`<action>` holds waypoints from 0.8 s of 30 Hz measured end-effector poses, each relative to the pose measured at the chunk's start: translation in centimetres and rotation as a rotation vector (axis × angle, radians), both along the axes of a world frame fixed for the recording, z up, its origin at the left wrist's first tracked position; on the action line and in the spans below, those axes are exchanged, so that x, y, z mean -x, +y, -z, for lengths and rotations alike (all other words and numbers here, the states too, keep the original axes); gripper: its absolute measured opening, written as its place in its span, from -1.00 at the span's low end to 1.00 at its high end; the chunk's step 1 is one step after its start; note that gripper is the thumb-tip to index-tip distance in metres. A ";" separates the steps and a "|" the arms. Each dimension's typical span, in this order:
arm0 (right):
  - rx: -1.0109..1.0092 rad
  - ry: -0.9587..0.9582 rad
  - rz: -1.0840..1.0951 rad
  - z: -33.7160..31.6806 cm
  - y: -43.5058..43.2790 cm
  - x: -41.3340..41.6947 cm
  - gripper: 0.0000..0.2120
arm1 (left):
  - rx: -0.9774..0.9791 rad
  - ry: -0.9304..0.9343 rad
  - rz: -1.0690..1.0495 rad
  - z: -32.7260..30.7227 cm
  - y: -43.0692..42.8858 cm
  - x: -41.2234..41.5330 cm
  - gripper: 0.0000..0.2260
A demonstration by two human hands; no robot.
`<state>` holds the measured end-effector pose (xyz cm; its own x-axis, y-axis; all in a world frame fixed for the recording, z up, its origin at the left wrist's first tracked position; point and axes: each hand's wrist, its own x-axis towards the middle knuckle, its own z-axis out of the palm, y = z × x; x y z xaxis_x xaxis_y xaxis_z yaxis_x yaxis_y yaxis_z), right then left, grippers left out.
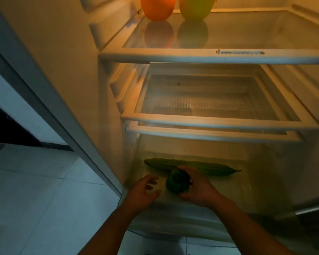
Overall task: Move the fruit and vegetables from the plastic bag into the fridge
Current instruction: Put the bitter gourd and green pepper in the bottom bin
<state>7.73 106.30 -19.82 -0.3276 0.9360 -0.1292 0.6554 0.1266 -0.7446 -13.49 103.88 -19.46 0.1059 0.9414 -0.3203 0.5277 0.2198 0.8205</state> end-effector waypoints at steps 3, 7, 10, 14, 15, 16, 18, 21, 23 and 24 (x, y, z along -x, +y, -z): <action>0.005 0.009 0.002 -0.1 0.7 1.3 -0.24 | -0.017 0.012 0.007 0.0 0.2 0.1 -0.64; 0.024 0.002 -0.009 0.0 0.9 2.2 -0.25 | -0.025 0.014 0.009 -0.2 0.3 0.0 -0.63; -0.002 0.003 -0.008 -0.2 0.9 2.2 -0.28 | -0.029 0.022 0.011 -0.3 0.2 -0.1 -0.62; -0.032 0.024 -0.006 -0.8 0.8 2.1 -0.31 | -0.037 0.035 0.035 -0.4 0.1 -0.1 -0.61; -0.040 0.024 -0.002 -0.9 0.7 2.0 -0.33 | -0.039 0.039 0.040 -0.5 0.0 -0.1 -0.60; -0.044 0.027 0.006 -1.0 0.6 1.8 -0.33 | -0.042 0.041 0.042 -0.7 0.0 -0.1 -0.60; -0.043 0.031 0.036 -1.3 0.1 1.1 -0.34 | -0.049 0.040 0.041 -1.1 0.0 -0.1 -0.60; -0.050 -0.005 0.076 -1.8 -0.9 -0.1 -0.42 | -0.073 0.050 0.031 -2.0 0.1 -0.2 -0.63; -0.055 -0.044 0.088 -1.8 -1.6 -1.0 -0.48 | -0.105 0.058 0.017 -2.6 0.2 -0.5 -0.64; -0.050 -0.064 0.094 -1.8 -2.0 -1.4 -0.50 | -0.123 0.060 0.008 -3.0 0.1 -0.8 -0.64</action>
<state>9.17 104.26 -18.01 -0.2309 0.9678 -0.0998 0.7124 0.0983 -0.6948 -12.68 103.98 -16.50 0.0974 0.9732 -0.2084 0.5780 0.1151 0.8079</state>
